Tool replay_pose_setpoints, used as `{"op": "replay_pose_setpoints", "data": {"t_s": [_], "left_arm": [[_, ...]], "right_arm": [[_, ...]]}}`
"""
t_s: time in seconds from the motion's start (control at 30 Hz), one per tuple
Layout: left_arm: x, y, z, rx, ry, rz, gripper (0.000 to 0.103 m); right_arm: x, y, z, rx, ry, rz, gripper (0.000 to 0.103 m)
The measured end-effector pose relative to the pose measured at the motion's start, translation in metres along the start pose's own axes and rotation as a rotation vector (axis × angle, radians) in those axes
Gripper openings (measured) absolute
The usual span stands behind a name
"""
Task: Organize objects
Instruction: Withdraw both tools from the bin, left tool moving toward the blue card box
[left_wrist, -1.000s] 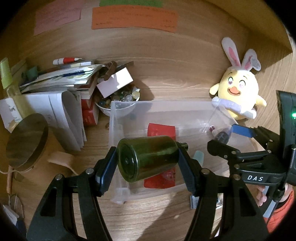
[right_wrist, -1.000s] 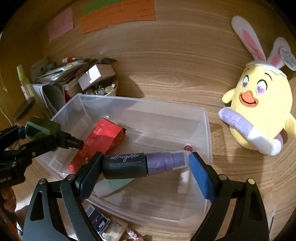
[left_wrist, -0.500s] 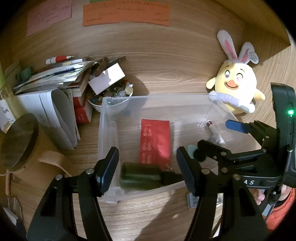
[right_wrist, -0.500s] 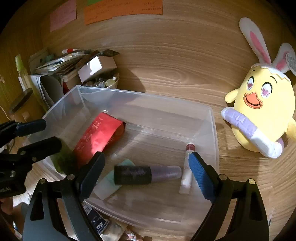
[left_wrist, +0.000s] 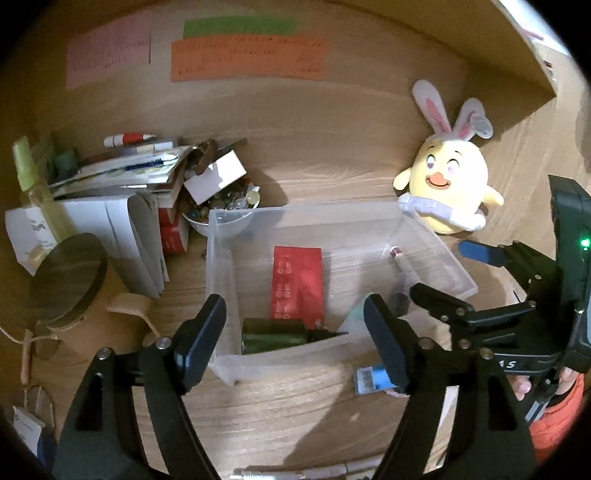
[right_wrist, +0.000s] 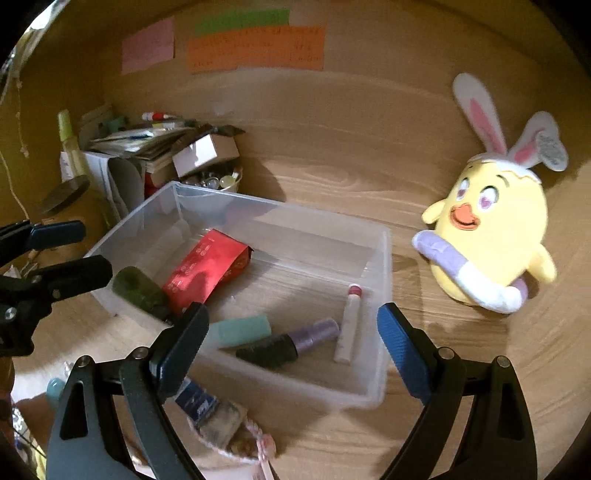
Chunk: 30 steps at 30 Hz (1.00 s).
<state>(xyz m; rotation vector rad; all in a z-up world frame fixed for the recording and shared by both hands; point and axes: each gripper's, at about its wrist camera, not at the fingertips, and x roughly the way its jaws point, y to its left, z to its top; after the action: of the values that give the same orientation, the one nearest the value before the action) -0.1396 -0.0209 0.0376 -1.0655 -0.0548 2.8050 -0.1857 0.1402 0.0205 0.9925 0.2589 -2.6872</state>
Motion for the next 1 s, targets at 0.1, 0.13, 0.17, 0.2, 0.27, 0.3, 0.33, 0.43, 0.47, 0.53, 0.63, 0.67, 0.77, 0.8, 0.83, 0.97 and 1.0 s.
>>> {"op": "replay_pose_setpoints", "data": {"t_s": [0.1, 0.13, 0.17, 0.2, 0.27, 0.3, 0.33, 0.43, 0.47, 0.53, 0.63, 0.67, 0.77, 0.8, 0.83, 0.97, 1.0], "left_arm": [[-0.008, -0.005, -0.004, 0.014, -0.005, -0.005, 0.079], [-0.01, -0.007, -0.007, 0.021, -0.001, -0.007, 0.079], [-0.01, -0.008, -0.009, 0.025, 0.003, -0.008, 0.079], [-0.011, -0.01, -0.011, 0.028, 0.007, -0.009, 0.079], [-0.011, -0.013, -0.017, 0.038, 0.023, -0.013, 0.079], [-0.009, -0.015, -0.02, 0.044, 0.034, -0.015, 0.079], [-0.008, -0.017, -0.023, 0.049, 0.043, -0.015, 0.079], [0.002, -0.024, -0.032, 0.068, 0.088, -0.025, 0.079], [0.005, -0.026, -0.035, 0.072, 0.102, -0.029, 0.079], [0.014, -0.03, -0.042, 0.081, 0.142, -0.042, 0.079], [0.028, -0.037, -0.049, 0.084, 0.199, -0.064, 0.079], [0.032, -0.038, -0.05, 0.082, 0.213, -0.072, 0.079], [0.041, -0.045, -0.055, 0.085, 0.238, -0.073, 0.079], [0.043, -0.047, -0.055, 0.09, 0.239, -0.072, 0.079], [0.044, -0.05, -0.056, 0.095, 0.242, -0.076, 0.079], [0.054, -0.059, -0.056, 0.11, 0.27, -0.102, 0.079], [0.056, -0.062, -0.056, 0.116, 0.278, -0.11, 0.079]], "right_arm": [[-0.018, -0.004, -0.007, -0.003, -0.025, 0.001, 0.093], [-0.022, -0.006, -0.01, -0.002, -0.03, 0.003, 0.094], [-0.027, -0.007, -0.013, 0.0, -0.033, 0.003, 0.094], [-0.032, -0.009, -0.017, 0.006, -0.035, 0.005, 0.094], [-0.036, -0.011, -0.023, 0.015, -0.031, 0.014, 0.095], [-0.038, -0.013, -0.027, 0.023, -0.026, 0.021, 0.095], [-0.039, -0.014, -0.031, 0.028, -0.021, 0.026, 0.095], [-0.038, -0.016, -0.044, 0.037, 0.001, 0.032, 0.095], [-0.036, -0.016, -0.049, 0.038, 0.012, 0.03, 0.095], [-0.031, -0.018, -0.058, 0.039, 0.034, 0.029, 0.095], [-0.023, -0.021, -0.071, 0.045, 0.067, 0.035, 0.093], [-0.02, -0.022, -0.074, 0.047, 0.078, 0.04, 0.093], [-0.013, -0.024, -0.082, 0.046, 0.107, 0.051, 0.084], [-0.011, -0.024, -0.085, 0.043, 0.119, 0.061, 0.078], [-0.01, -0.024, -0.086, 0.041, 0.127, 0.069, 0.073], [-0.004, -0.021, -0.09, 0.033, 0.151, 0.105, 0.062], [-0.002, -0.02, -0.09, 0.03, 0.155, 0.113, 0.059]]}}
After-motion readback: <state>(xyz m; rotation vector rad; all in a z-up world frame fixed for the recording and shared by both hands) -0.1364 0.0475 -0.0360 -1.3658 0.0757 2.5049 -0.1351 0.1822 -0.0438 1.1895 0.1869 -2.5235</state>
